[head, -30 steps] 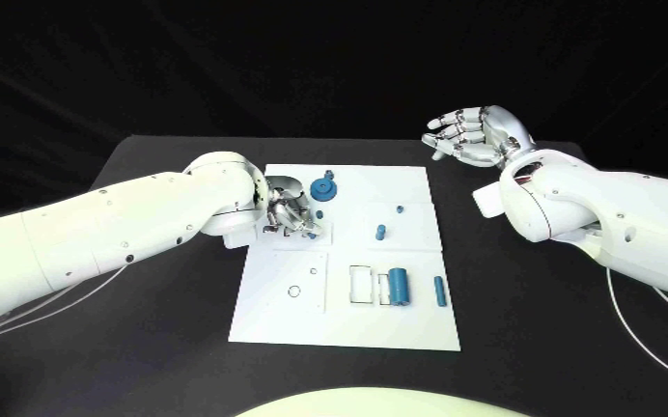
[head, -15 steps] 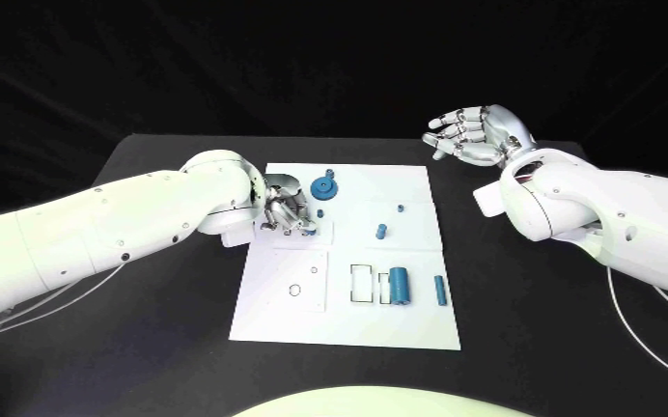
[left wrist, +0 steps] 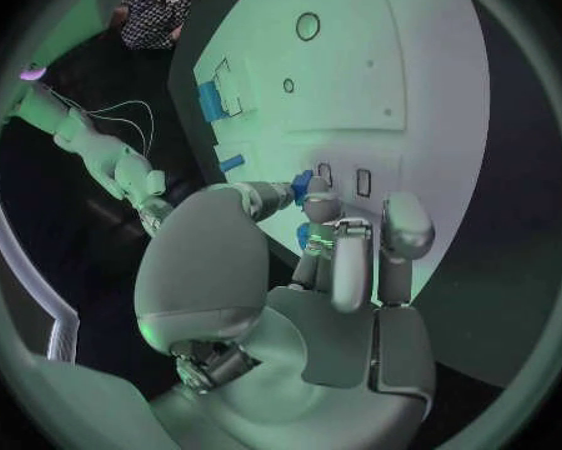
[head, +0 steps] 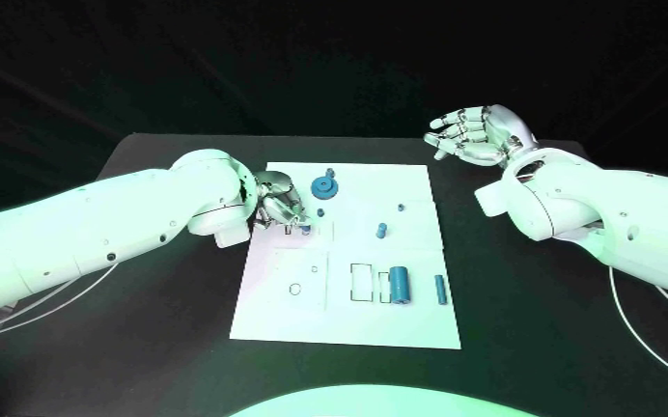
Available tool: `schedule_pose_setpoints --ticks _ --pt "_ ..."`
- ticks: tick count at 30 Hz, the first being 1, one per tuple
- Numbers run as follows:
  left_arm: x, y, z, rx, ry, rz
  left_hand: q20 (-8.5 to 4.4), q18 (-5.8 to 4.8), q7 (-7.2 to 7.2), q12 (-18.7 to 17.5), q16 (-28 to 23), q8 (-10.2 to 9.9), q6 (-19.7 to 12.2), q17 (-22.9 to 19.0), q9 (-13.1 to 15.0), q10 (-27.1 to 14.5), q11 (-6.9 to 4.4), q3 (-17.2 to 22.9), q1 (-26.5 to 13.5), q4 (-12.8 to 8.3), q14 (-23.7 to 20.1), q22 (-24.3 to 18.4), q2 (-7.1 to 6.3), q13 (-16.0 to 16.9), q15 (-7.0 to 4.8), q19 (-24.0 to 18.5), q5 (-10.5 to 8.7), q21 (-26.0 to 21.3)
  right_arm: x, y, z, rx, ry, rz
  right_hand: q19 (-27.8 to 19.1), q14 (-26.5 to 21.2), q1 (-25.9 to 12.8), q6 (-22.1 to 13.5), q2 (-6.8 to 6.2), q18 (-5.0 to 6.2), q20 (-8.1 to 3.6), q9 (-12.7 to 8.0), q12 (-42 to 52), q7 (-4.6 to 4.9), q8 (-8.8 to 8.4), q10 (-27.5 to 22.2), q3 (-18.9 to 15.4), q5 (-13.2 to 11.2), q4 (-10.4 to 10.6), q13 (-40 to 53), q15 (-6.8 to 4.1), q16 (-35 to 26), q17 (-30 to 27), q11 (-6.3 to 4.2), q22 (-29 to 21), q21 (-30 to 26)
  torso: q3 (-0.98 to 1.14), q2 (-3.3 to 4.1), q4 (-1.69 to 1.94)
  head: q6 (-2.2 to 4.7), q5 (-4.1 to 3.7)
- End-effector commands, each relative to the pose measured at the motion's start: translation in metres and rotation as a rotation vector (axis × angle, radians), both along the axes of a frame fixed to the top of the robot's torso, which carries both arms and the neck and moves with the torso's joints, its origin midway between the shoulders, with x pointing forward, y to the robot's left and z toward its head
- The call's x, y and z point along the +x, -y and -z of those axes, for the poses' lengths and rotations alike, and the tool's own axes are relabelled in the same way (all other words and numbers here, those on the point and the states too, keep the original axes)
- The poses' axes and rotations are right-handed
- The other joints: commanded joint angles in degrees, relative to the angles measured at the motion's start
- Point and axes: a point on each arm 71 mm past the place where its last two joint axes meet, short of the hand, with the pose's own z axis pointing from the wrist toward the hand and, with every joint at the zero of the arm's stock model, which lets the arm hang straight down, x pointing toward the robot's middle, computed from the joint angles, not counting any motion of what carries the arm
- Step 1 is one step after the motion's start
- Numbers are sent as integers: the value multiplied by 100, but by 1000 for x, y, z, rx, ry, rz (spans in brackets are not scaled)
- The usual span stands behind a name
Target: Assemble the parts on the task board
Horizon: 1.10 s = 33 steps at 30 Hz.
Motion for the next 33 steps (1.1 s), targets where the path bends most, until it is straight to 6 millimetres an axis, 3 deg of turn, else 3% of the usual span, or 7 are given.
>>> schedule_pose_setpoints --ticks 1,12,33 --pt "0 1 -3 -19 21 -22 0 -111 -29 45 49 42 73 912 39 84 -13 1088 -89 -1129 406 61 -12 26 -48 69 187 41 -1 -1 0 0 -4 -16 -39 -21 34 20 24 69 8 -8 -19 92 -28 22 26 16 -10 -5 28 -20 -5 14 -5 -22 1 1 -3 -22 10" --pt "-3 6 -2 21 116 -31 -57 -162 -83 115 111 84 175 1074 92 246 -69 1182 -329 -1332 472 330 -48 116 -103 282 637 162 -1 1 0 0 -5 -14 -41 -24 29 20 22 68 10 -10 -24 93 -29 25 23 15 -9 -15 31 -31 -9 15 -14 -28 -3 0 -5 -66 37" --pt "-13 11 0 35 216 -39 -94 -206 -117 173 154 116 248 1182 86 345 -104 1287 -428 -1446 510 554 -67 184 -138 457 784 259 -2 3 0 -1 -5 -9 -47 -30 12 22 23 68 15 -16 -35 95 -31 34 16 15 -5 -42 36 -59 -19 18 -38 -44 -1 1 -9 -115 101"
